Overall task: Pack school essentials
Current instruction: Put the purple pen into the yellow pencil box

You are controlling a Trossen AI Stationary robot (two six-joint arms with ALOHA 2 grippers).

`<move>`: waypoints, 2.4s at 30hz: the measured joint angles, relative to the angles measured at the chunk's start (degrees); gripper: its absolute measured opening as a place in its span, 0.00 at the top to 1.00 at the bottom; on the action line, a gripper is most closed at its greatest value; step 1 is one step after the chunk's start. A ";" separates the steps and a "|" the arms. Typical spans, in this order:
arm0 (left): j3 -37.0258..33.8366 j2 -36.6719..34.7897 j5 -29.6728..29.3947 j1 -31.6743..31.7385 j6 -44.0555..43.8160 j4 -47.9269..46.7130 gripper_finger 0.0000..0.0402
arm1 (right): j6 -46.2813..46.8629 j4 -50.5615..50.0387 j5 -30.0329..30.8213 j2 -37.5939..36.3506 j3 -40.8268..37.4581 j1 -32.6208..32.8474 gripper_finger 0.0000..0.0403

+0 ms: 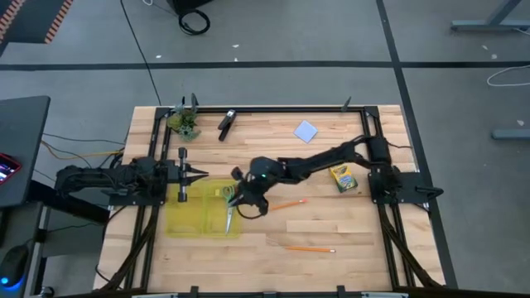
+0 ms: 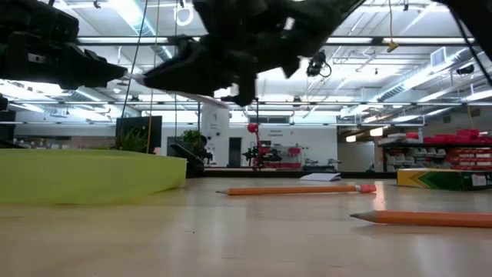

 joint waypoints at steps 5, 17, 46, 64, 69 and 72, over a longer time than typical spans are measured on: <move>0.00 0.84 0.09 0.00 0.02 -0.27 0.91 | -2.04 -6.20 -13.90 5.78 10.33 -1.99 0.82; 0.00 0.86 0.04 -0.01 0.01 -0.22 0.92 | -10.40 -24.46 -28.76 16.85 29.93 -2.58 0.82; -0.01 0.86 0.04 -0.01 0.00 -0.10 0.92 | -18.07 -30.69 -43.93 19.49 32.54 -3.68 0.82; 0.00 0.86 0.04 0.00 0.01 -0.10 0.92 | -22.60 -24.61 -26.37 19.49 24.04 -2.58 0.82; 0.00 0.86 0.05 -0.01 -0.01 -0.10 0.90 | -22.18 -25.88 -24.41 19.46 24.06 -2.69 0.82; 0.00 0.86 0.06 0.01 -0.01 -0.10 0.90 | -20.76 -26.03 -22.40 19.46 24.06 -2.69 0.82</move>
